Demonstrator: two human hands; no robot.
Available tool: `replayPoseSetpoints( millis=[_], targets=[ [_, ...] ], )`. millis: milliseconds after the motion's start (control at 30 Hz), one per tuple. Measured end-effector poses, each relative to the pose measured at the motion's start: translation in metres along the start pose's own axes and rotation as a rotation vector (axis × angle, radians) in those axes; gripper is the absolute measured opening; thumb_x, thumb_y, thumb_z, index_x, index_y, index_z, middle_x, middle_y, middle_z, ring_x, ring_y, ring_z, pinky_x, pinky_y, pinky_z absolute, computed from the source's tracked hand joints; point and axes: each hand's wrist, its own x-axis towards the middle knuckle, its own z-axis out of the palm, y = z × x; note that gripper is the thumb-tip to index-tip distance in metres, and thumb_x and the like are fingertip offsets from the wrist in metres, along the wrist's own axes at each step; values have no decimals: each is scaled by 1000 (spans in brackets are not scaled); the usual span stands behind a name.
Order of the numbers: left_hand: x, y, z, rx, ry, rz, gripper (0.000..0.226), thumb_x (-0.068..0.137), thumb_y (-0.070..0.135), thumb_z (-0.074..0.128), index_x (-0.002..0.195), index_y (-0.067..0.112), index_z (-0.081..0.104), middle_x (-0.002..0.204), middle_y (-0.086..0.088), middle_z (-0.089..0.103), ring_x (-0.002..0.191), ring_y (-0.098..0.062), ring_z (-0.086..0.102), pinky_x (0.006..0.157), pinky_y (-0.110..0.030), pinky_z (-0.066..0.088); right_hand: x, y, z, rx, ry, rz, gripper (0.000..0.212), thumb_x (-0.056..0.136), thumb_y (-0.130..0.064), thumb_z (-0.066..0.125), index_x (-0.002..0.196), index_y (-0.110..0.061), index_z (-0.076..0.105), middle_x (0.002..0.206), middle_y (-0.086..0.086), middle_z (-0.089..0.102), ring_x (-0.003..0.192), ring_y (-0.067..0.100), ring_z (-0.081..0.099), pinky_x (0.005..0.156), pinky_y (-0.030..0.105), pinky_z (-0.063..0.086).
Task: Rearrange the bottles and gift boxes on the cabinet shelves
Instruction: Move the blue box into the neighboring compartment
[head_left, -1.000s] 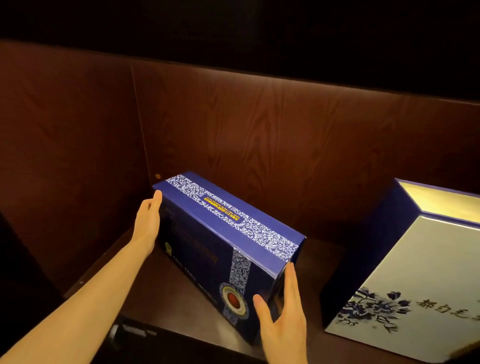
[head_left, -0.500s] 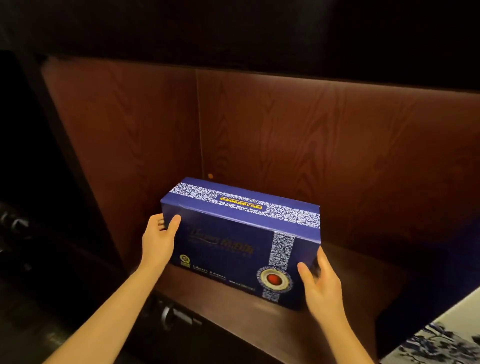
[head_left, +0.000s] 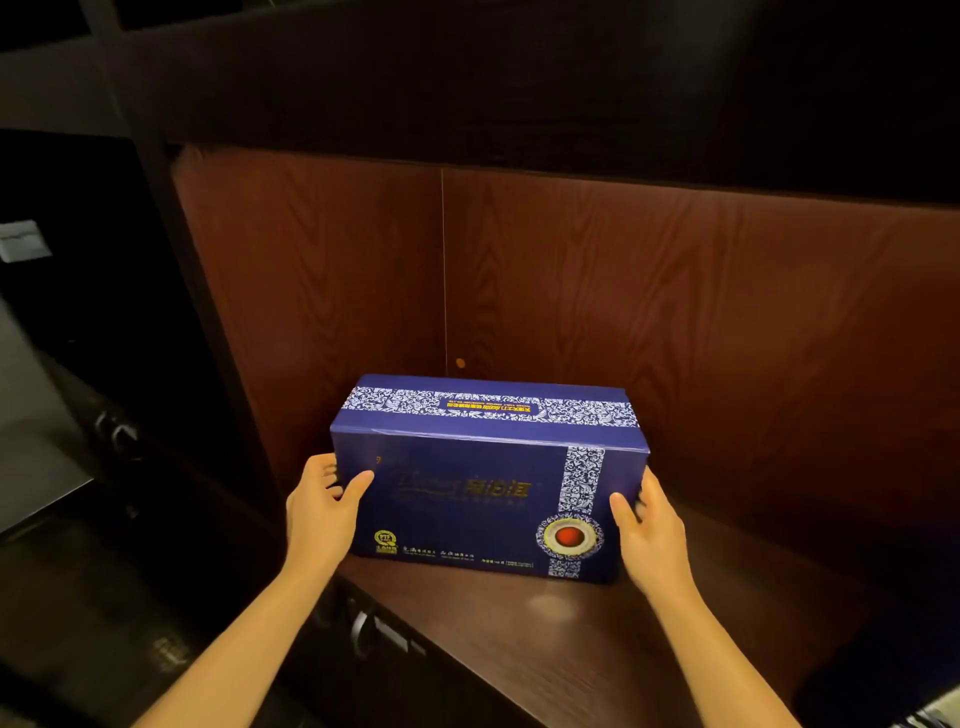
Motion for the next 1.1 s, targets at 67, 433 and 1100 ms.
replayPoseSetpoints(
  millis=[67,433,1100],
  targets=[
    [2,2,2,1,7,3,42,88,30,74,122,13,57,120,-7,68,109,-23,65,85,-37,55,-3,1,0,11,7,6,53,100,-21,57,149,-29,40,120,-14,60,90,-18,58,63,0,46],
    [36,6,17,26,-95,39,36,92,21,70,124,12,56,119,-8,69,104,-19,64,70,-17,43,-40,-3,12,87,78,28,58,97,-32,56,151,-34,35,121,-11,61,105,5,64,60,8,53],
    [74,-4,37,-107,-270,39,45,91,11,69,132,16,52,124,-1,65,113,-15,61,94,-36,51,-76,-18,40,52,241,22,64,91,-39,52,152,-34,34,112,-33,51,102,-20,55,57,0,46]
  ],
)
